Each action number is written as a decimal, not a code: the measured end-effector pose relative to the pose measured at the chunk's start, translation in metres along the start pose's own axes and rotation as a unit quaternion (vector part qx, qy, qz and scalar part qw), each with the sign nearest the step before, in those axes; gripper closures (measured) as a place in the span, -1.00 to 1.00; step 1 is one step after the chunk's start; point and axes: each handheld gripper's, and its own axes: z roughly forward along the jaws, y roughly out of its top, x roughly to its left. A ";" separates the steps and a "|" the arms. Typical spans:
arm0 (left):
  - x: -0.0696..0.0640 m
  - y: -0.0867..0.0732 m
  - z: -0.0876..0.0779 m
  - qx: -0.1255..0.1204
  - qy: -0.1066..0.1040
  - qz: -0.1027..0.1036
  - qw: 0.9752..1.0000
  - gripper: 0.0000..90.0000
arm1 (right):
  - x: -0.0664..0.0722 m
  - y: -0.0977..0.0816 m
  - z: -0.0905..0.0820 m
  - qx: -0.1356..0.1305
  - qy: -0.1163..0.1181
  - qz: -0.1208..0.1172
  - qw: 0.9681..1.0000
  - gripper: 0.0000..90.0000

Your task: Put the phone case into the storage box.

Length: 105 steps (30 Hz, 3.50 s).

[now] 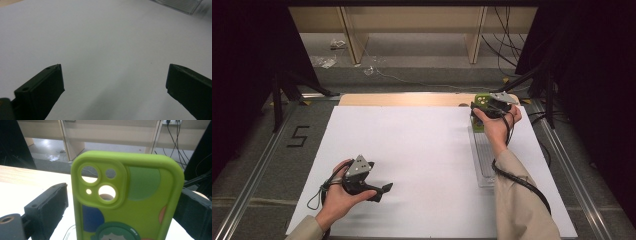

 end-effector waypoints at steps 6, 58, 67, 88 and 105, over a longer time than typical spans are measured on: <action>0.000 0.000 0.000 0.001 0.000 0.000 1.000 -0.98 | 0.000 0.000 -0.003 0.004 -0.002 -0.001 1.000 -0.87; 0.000 0.001 0.000 -0.002 0.002 -0.003 1.000 -0.98 | 0.001 -0.006 -0.045 0.027 0.011 -0.002 1.000 -0.84; 0.000 0.001 0.000 -0.002 0.002 -0.002 1.000 -0.98 | 0.006 -0.009 -0.052 0.024 0.021 -0.007 0.999 -0.84; -0.001 0.001 -0.001 -0.003 0.002 -0.002 1.000 -0.98 | 0.018 -0.010 -0.073 0.013 0.061 -0.026 0.998 -0.81; 0.000 0.002 -0.002 -0.005 0.005 -0.001 1.000 -0.98 | 0.031 -0.012 -0.094 0.006 0.113 -0.044 0.993 -0.80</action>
